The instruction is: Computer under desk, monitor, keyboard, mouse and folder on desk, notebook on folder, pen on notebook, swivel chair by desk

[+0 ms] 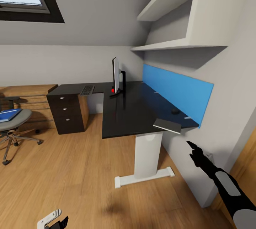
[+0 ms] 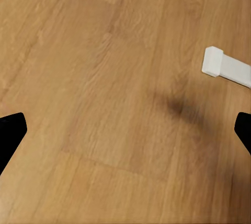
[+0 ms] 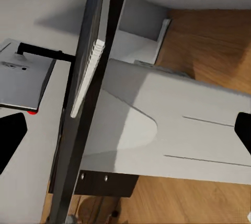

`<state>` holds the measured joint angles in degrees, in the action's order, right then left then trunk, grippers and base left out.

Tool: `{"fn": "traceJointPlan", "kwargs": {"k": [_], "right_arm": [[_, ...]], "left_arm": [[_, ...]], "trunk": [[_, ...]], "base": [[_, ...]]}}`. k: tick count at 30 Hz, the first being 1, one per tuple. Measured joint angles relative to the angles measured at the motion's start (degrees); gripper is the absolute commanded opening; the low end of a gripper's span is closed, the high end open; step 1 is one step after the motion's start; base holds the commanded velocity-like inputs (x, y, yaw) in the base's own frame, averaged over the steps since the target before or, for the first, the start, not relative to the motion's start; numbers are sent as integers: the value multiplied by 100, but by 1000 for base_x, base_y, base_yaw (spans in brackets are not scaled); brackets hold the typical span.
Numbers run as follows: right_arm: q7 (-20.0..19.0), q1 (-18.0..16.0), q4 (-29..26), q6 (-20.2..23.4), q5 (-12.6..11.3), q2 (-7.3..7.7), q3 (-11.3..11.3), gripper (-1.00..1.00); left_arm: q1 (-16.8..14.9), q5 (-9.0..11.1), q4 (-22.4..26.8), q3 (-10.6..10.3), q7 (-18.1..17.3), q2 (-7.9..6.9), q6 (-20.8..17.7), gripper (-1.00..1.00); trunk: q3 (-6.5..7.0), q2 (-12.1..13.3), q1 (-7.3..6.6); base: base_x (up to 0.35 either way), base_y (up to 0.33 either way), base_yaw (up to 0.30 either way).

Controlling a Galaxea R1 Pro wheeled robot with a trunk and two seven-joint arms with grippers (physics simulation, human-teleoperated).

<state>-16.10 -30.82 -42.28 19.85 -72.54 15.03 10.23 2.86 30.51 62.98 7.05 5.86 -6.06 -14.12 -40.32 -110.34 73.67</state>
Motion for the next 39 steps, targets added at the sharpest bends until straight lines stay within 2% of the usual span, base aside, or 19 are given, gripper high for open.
{"fn": "traceJointPlan", "kwargs": {"k": [8,9,10,16,39], "right_arm": [[-9,0,-4,251,-321,1,13,100],[-11,0,-8,345,-501,3,15,100],[-11,0,-9,373,-554,4,16,100],[-12,0,-15,508,-755,9,17,100],[-12,0,-28,550,-804,10,34,100]], "left_arm": [[-2,0,6,-6,-10,-7,5,100],[0,0,1,-12,-11,-4,7,100],[-1,0,1,-13,-10,-3,7,100],[0,0,-1,-15,-7,0,8,100],[-1,-13,-27,-24,3,1,-1,100]], "trunk": [[0,0,0],[0,0,0],[0,0,0],[0,0,-1],[0,0,-1]], "base": [[0,0,0],[0,0,0],[0,0,0],[48,0,0],[135,0,0]]}}
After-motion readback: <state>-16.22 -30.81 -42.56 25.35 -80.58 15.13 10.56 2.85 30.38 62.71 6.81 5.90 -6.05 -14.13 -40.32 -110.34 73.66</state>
